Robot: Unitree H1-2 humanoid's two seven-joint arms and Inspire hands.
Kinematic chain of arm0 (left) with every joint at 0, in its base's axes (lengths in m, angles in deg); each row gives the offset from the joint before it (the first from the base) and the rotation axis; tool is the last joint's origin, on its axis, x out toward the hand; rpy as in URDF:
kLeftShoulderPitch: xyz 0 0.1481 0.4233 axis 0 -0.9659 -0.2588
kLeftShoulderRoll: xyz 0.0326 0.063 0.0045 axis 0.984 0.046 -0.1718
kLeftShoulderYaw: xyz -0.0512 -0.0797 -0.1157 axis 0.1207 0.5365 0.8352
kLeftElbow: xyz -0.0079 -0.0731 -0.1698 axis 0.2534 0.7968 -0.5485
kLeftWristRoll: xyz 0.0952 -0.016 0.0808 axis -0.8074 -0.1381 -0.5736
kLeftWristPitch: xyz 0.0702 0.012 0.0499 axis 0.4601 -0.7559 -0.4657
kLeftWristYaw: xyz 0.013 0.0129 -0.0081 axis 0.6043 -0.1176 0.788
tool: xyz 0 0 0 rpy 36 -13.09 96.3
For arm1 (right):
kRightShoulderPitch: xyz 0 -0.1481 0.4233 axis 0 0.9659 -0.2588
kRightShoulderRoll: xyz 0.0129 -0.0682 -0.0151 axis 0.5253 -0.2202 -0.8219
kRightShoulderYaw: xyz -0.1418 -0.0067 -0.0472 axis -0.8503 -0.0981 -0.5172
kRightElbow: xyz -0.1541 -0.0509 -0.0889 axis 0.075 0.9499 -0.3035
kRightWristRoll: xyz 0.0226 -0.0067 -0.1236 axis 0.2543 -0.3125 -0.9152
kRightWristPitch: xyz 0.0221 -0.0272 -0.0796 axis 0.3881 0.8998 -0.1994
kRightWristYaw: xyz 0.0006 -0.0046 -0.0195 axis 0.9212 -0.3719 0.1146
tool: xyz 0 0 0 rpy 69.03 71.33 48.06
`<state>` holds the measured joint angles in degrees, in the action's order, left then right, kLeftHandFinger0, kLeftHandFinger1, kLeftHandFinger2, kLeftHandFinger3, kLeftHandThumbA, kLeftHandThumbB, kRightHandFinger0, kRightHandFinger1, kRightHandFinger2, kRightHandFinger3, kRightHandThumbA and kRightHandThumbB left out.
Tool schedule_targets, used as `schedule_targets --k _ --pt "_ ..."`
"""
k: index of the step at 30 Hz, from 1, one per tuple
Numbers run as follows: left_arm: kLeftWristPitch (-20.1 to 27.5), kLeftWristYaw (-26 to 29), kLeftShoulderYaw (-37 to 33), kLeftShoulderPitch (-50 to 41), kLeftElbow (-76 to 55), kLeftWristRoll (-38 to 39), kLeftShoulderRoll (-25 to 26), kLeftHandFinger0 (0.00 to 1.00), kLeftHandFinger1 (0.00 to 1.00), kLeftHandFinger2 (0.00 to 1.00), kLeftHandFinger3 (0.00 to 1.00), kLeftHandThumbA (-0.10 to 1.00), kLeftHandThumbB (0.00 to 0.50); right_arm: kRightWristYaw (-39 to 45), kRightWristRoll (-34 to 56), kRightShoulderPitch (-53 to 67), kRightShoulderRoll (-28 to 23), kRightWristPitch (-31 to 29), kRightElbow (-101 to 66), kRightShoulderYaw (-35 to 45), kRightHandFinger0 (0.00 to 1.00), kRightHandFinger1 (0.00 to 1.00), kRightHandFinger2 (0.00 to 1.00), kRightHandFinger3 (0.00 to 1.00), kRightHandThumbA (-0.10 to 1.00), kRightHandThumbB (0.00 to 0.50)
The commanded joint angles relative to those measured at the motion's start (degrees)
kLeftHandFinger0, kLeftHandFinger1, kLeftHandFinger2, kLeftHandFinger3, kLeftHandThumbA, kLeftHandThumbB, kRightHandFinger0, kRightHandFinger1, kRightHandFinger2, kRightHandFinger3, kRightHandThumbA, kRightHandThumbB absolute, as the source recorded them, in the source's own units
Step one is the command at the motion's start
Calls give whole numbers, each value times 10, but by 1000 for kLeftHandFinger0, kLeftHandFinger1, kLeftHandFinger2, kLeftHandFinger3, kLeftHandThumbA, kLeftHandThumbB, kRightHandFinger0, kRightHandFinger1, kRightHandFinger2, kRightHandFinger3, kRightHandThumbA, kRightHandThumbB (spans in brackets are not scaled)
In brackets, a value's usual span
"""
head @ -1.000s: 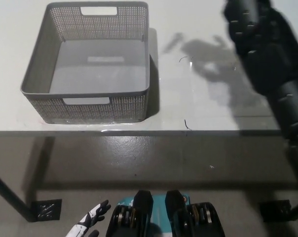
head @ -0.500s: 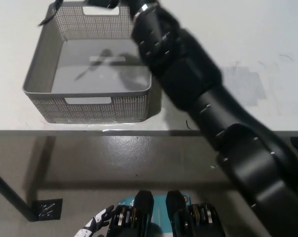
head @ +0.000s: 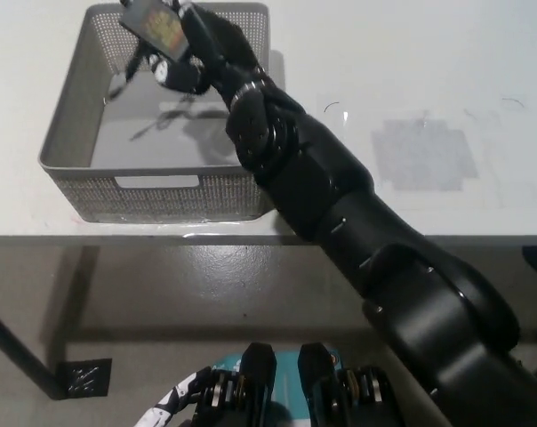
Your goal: Use the right hand to pick up a black power cord and place it into a container on the left hand side
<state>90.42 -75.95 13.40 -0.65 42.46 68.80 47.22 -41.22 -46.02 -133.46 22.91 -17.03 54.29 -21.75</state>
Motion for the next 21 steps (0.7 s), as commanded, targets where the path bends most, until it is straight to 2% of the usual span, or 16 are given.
schedule_targets --k 1,2,3,4,5,7,8,13,16,18,20,21 --pt "9 -9 -6 -2 -11 9 8 1000 1000 1000 1000 1000 382 114 31 -14 0 19 0 1 1000 1000 1000 1000 627 316" --pt "11 -9 -6 2 -8 8 8 1000 1000 1000 1000 1000 379 153 26 -13 -7 32 -6 -9 1000 1000 1000 1000 754 396" --pt "9 -9 -7 1 -10 1 9 1000 1000 1000 1000 1000 380 161 23 -1 -12 35 -19 -15 1000 1000 1000 1000 787 469" --pt "8 -10 -8 -2 -11 -1 10 1000 1000 1000 1000 1000 385 157 24 13 -16 31 -30 -14 1000 1000 1000 1000 821 482" --pt "8 -10 -8 -3 -13 -3 11 1000 1000 1000 1000 1000 385 153 26 21 -19 27 -37 -12 1000 1000 1000 1000 851 475" --pt "4 -10 -10 -2 -15 -9 11 1000 1000 1000 1000 1000 389 157 23 33 -30 30 -59 -15 1000 1000 1000 1000 986 446" --pt "4 -10 -11 2 -13 -12 9 1000 1000 1000 1000 1000 389 162 23 38 -36 34 -71 -15 1000 1000 1000 1000 1000 443" --pt "8 -8 -15 -12 -15 -16 10 1000 1000 1000 1000 1000 372 209 27 76 -64 79 -166 -16 1000 1000 1000 1000 1000 450" --pt "12 -8 -17 -21 -13 -14 10 1000 1000 1000 1000 1000 372 235 33 102 -76 101 -226 -15 1000 1000 1000 1000 1000 476" --pt "16 -9 -21 -23 -9 -8 6 1000 1000 1000 1000 1000 350 245 39 115 -87 107 -264 -11 1000 1000 1000 1000 1000 495" --pt "14 -9 -20 -9 -6 -8 7 1000 1000 1000 1000 1000 348 249 47 108 -94 110 -285 -2 1000 1000 1000 1000 1000 486" --pt "15 -10 -21 -8 -5 -6 7 1000 1000 1000 1000 1000 351 251 53 109 -98 109 -298 2 1000 1000 1000 1000 1000 499"
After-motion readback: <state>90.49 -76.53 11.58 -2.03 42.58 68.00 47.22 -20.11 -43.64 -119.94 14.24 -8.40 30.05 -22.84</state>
